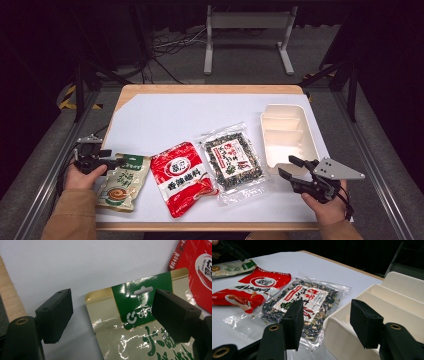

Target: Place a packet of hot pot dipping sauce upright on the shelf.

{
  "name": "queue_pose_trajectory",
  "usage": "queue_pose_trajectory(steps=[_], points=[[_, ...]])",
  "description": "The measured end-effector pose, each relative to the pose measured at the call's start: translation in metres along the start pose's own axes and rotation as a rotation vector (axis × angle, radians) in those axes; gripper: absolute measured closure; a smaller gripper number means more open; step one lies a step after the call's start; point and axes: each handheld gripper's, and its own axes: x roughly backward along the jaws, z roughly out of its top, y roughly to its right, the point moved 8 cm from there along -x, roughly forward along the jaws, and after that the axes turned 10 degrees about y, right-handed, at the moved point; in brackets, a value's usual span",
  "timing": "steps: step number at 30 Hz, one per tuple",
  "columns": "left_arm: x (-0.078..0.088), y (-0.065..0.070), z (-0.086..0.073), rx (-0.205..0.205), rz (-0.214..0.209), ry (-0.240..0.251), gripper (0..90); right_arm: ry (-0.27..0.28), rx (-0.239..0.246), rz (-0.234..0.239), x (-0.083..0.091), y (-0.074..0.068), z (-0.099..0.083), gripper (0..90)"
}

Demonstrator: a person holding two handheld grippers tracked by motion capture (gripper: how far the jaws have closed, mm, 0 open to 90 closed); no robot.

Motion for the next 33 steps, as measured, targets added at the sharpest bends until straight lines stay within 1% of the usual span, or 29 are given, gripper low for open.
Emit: queue_pose_trajectory(steps=[3,5,6,7,8,12,19,25,28,29,31,32,33], points=[[-0.002,0.0,-0.002,0.002,-0.002,-0.014,16.7,-0.01,0.003,-0.007,-0.001,0.0,-0.001,45.2],[-0.004,0.0,-0.003,0.009,-0.015,-0.017,16.3,-0.011,0.006,-0.006,-0.001,0.0,-0.001,45.2],[-0.004,0.0,-0.003,0.009,-0.015,-0.017,16.1,-0.011,0.006,-0.006,-0.001,0.0,-0.001,45.2],[-0.005,0.0,-0.004,0.008,-0.026,-0.025,16.1,-0.01,0.006,-0.006,-0.001,0.0,-0.001,45.2],[-0.006,0.0,-0.005,0.007,-0.029,-0.029,15.8,-0.008,0.007,-0.006,-0.001,-0.001,-0.001,45.1],[-0.006,0.002,-0.005,0.016,-0.052,-0.021,14.9,-0.009,0.007,-0.006,0.0,0.0,-0.001,44.9],[-0.007,0.007,-0.006,0.0,-0.076,-0.022,15.0,-0.015,0.008,-0.012,-0.001,0.0,-0.002,43.8],[-0.004,0.009,-0.005,0.007,-0.091,-0.001,15.1,-0.013,0.007,-0.008,-0.001,0.0,-0.001,43.3],[0.001,0.012,-0.002,0.011,-0.115,0.025,16.5,-0.019,0.008,-0.007,-0.002,0.0,-0.002,43.2],[0.004,0.015,-0.001,0.017,-0.13,0.037,17.6,-0.019,0.007,-0.006,-0.002,0.0,-0.002,43.2],[0.007,0.018,-0.001,0.008,-0.146,0.051,20.8,-0.02,0.009,-0.004,-0.002,0.0,-0.002,43.0],[0.007,0.018,-0.001,0.008,-0.146,0.051,22.8,-0.02,0.009,-0.004,-0.002,0.0,-0.002,43.0],[0.008,0.02,0.0,-0.002,-0.153,0.057,22.8,-0.021,0.009,-0.004,-0.002,0.0,-0.002,43.0]])
